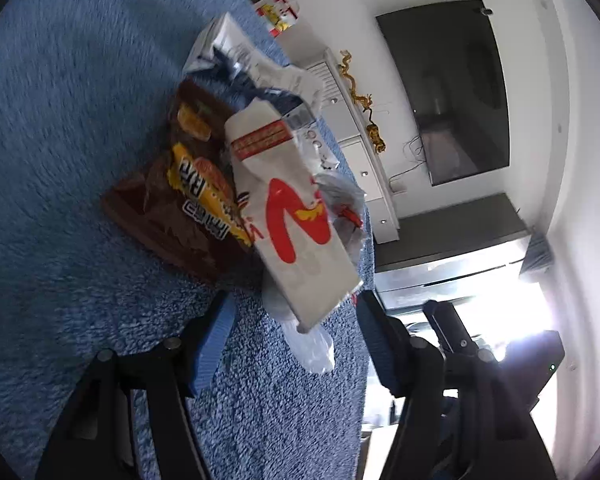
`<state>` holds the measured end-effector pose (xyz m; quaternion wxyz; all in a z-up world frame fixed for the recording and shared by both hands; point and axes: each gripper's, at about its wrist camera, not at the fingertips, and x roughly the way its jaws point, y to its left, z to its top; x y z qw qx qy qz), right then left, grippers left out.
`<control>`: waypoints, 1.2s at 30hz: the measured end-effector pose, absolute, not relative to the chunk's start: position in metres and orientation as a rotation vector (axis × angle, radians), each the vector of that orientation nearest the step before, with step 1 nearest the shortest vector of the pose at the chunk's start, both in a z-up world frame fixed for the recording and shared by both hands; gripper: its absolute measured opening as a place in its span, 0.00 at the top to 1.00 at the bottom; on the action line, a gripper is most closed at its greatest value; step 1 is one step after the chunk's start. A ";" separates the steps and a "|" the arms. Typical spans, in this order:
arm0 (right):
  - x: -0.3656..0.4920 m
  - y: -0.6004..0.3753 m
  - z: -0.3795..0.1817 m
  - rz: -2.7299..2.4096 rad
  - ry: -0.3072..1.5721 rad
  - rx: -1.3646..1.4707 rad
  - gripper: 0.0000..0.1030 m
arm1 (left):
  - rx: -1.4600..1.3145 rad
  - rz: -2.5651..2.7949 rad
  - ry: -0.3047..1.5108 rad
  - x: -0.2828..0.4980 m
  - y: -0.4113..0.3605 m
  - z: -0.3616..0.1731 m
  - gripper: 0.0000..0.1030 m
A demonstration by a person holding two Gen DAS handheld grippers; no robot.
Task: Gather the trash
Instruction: 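Grasp the white milk carton with the left tool while the right tool grasps the clear bag with red tie, then carry the carton and bag to the trash bin and release both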
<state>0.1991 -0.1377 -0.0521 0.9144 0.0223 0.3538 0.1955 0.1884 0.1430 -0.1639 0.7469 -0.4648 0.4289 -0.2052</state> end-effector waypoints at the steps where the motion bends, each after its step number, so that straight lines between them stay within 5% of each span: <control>1: 0.203 -0.134 -0.054 0.409 0.735 0.048 0.47 | -1.027 -0.453 0.941 0.191 0.143 -0.167 0.41; 16: 0.266 -0.089 -0.101 0.497 0.868 0.131 0.48 | -1.107 -0.532 0.914 0.217 0.142 -0.188 0.77; 18: 0.271 -0.088 -0.106 0.515 0.887 0.151 0.52 | -1.099 -0.544 0.909 0.218 0.139 -0.186 0.82; 20: 0.275 -0.089 -0.111 0.529 0.912 0.179 0.78 | -1.083 -0.552 0.904 0.216 0.135 -0.183 0.84; 22: 0.274 -0.095 -0.112 0.530 0.909 0.211 0.87 | -1.061 -0.555 0.897 0.213 0.131 -0.178 0.86; 36: 0.203 -0.153 -0.059 0.482 0.752 0.233 0.89 | -0.965 -0.557 0.822 0.180 0.125 -0.135 0.86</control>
